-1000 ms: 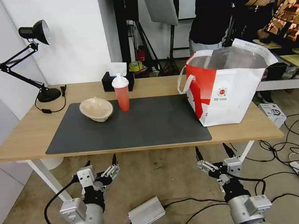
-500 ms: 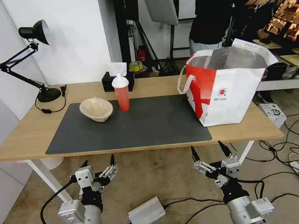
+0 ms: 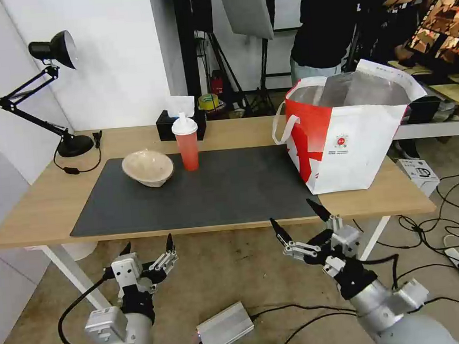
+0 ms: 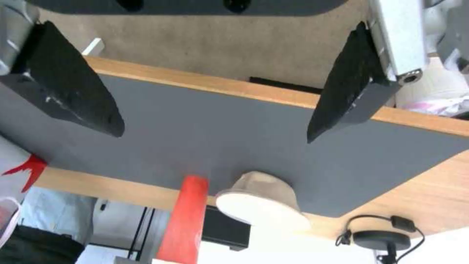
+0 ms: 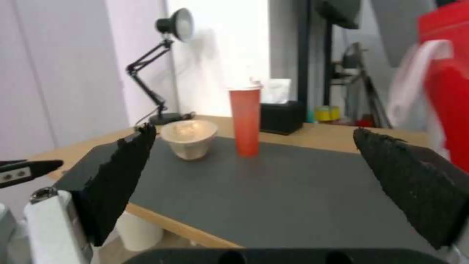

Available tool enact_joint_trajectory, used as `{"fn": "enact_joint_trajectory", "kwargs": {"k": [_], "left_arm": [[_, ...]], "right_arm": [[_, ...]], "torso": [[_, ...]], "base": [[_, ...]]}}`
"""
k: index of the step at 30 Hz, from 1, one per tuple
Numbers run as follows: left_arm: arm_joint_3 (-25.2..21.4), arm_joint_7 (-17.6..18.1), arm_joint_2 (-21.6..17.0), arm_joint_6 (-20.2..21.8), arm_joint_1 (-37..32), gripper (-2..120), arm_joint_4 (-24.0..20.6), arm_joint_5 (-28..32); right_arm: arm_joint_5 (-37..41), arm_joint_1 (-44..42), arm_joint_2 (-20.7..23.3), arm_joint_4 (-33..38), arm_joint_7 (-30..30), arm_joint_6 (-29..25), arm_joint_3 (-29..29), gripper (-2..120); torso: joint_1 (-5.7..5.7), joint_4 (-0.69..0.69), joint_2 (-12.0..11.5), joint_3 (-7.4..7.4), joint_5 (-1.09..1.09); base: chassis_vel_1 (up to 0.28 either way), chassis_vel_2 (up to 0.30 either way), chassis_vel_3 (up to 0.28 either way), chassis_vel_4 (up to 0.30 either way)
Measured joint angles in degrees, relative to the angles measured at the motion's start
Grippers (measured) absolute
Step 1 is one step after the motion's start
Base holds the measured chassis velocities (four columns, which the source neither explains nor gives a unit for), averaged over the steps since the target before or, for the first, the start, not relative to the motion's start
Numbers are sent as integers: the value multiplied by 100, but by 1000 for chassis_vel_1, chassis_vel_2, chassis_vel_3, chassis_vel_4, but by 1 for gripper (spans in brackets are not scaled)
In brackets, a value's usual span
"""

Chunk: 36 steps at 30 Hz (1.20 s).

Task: Pick up the trash from the table and place it into the takeout bag.

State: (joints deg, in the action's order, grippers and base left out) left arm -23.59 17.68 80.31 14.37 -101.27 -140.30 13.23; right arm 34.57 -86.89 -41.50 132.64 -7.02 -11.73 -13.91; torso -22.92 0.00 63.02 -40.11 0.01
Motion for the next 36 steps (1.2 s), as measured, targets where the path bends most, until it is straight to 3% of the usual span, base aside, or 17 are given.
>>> {"fn": "enact_joint_trajectory", "kwargs": {"k": [16,19,21,28,36], "left_arm": [[-84,7,48,-5,-42,100,-17,-22],[-88,17,55,-6,-32,100,-23,-27],[-88,17,55,-6,-32,100,-23,-27],[-76,36,99,-6,-8,100,30,-48],[-75,41,104,-10,-16,100,41,-66]], "right_arm": [[1160,2555,548,-425,-202,644,1354,100],[1405,3265,618,-581,-217,749,1835,100],[1405,3265,618,-581,-217,749,1835,100],[1740,4376,492,-948,-259,868,2743,100],[1822,5007,291,-1150,-392,1030,3171,100]], "torso": [[0,1,0,-1,-1],[-1,0,0,-1,-1],[-1,0,0,-1,-1],[-1,0,0,-1,-1],[-1,0,0,-1,-1]], "base": [[0,0,0,0],[0,0,0,0],[0,0,0,0],[0,0,0,0],[0,0,0,0]]}}
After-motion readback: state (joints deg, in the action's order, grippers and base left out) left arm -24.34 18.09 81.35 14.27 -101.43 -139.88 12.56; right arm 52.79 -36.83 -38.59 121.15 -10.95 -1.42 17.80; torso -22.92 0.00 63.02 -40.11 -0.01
